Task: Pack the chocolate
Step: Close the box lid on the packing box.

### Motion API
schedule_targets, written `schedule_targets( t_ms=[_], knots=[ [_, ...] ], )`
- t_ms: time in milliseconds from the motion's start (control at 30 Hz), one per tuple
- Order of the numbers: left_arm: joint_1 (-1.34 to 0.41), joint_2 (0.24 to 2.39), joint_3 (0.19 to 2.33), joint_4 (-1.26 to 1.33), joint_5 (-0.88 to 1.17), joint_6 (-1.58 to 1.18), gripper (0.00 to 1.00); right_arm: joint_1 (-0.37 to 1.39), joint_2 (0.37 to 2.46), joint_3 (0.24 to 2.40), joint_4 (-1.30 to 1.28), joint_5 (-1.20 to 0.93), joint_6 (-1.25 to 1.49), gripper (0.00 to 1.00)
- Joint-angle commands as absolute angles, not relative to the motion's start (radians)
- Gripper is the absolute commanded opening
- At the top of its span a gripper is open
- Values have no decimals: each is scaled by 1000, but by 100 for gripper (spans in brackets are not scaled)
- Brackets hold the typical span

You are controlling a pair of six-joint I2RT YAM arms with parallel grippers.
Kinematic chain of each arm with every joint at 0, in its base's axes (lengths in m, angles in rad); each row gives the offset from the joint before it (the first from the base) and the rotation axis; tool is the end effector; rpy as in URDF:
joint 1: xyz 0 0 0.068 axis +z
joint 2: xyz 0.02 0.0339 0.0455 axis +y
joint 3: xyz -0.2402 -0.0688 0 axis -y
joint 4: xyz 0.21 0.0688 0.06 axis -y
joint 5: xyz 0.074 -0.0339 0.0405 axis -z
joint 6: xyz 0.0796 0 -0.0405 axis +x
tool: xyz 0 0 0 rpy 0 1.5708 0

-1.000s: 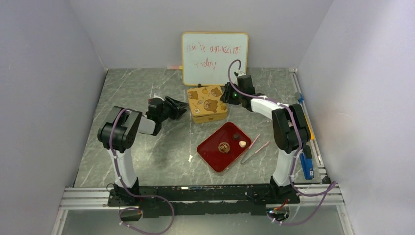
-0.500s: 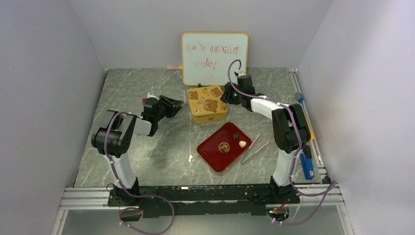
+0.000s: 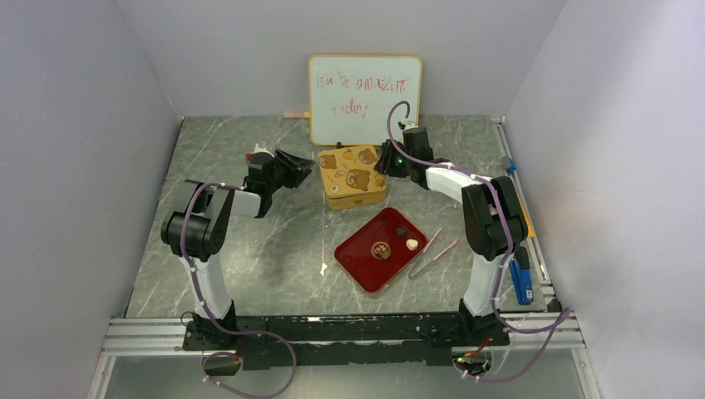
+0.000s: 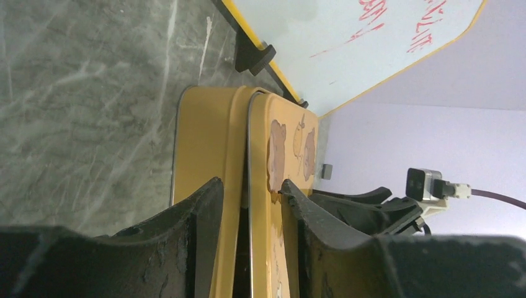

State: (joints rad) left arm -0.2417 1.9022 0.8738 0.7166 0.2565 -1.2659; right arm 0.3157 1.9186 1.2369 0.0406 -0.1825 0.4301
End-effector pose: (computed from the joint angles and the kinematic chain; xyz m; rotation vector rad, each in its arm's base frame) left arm 0.3851 -0.1157 0.1454 -0.8455 1.9012 -1.2275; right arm 0.3993 0.1456 0.1625 0.0257 2.2689 0.6073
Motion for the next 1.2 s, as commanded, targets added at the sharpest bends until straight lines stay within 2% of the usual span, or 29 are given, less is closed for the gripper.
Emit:
schedule_targets(
  t_ms=[0, 667, 1167],
  knots=[
    [-246, 1935, 926, 681, 265, -1226, 45, 311, 1948, 1208, -64, -121, 396, 40],
    [-293, 2035, 1058, 534, 313, -1160, 44, 312, 1948, 1209, -74, -102, 390, 40],
    [-290, 1945, 1002, 521, 267, -1125, 44, 310, 1931, 1195, -80, -69, 383, 41]
  ],
)
